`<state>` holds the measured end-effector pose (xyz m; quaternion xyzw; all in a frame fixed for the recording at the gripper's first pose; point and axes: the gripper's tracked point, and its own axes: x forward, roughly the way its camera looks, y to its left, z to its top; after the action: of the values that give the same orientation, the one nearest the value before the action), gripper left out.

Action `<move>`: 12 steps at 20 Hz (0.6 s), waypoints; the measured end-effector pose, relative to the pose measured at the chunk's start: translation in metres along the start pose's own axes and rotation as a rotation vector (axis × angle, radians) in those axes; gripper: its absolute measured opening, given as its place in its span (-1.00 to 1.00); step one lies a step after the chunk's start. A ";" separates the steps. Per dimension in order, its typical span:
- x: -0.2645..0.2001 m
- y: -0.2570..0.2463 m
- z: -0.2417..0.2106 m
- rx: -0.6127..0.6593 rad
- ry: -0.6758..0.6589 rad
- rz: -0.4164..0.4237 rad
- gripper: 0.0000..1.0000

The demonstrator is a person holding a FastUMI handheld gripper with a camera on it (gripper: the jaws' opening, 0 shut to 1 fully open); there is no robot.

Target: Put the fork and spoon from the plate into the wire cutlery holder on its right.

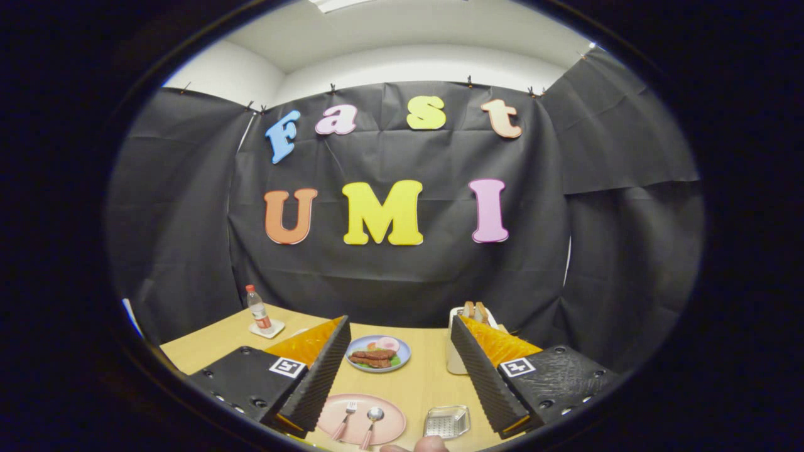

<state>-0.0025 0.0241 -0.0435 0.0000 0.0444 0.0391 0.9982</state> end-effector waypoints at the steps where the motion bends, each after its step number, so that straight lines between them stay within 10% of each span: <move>1: -0.001 0.001 -0.004 -0.002 0.007 0.002 0.93; 12: 0.006 0.026 -0.137 -0.029 0.334 0.053 0.92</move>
<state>-0.0108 0.0499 -0.1806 -0.0200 0.2089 0.0654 0.9755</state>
